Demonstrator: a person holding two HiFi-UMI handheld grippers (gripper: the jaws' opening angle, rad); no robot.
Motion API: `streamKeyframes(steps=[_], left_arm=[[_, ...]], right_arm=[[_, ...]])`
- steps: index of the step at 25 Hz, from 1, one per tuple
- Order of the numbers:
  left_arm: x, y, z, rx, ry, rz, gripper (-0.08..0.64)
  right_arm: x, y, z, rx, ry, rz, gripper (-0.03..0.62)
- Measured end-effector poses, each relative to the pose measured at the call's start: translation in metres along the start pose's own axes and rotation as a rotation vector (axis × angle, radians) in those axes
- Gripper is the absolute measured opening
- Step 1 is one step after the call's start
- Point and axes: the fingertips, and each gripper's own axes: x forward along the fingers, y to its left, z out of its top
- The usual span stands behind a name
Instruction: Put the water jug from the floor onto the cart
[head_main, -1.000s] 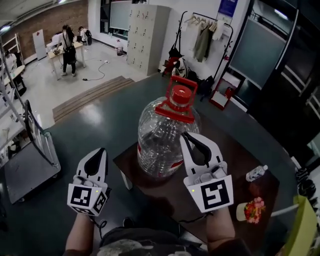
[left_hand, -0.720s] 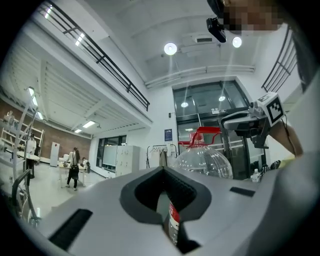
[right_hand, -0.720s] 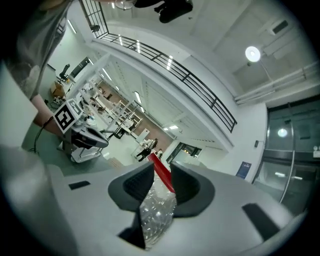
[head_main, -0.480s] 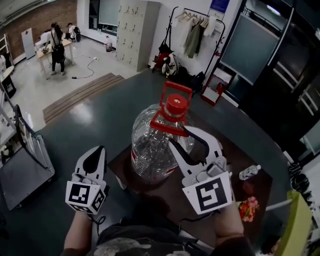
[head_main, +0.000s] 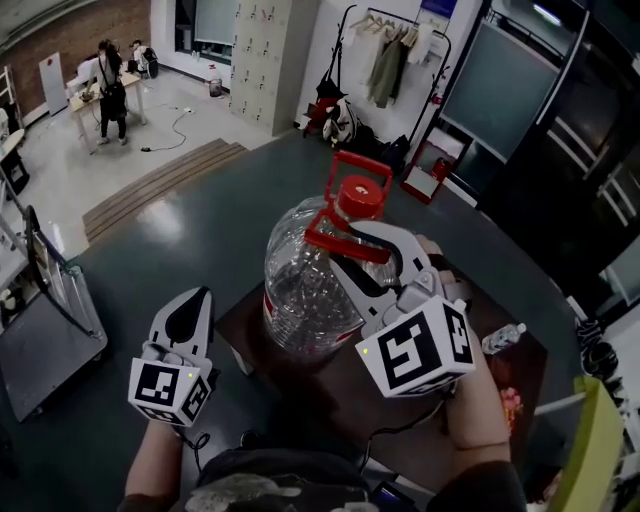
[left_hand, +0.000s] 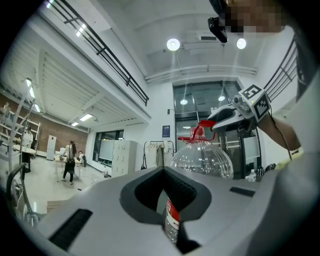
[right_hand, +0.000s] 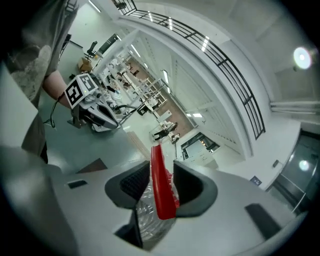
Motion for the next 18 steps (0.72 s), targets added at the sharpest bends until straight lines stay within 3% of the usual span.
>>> streamKeyframes(steps=[5, 7, 9, 18], left_arm=[[-0.001, 0.003, -0.002, -0.018, -0.007, 0.003, 0.008], [-0.004, 0.002, -0.006, -0.023, -0.003, 0.004, 0.008], [-0.006, 0.003, -0.008, -0.023, -0.003, 0.005, 0.008], [-0.015, 0.006, -0.012, -0.033, 0.0, 0.022, 0.008]], right_arm=[[0.016, 0.004, -0.006, -0.044, 0.074, 0.031, 0.132], [0.02, 0.001, -0.008, -0.067, 0.09, 0.001, 0.064], [0.021, 0.001, -0.008, -0.081, 0.091, -0.022, 0.064], [0.02, -0.004, -0.005, -0.04, 0.084, -0.047, 0.06]])
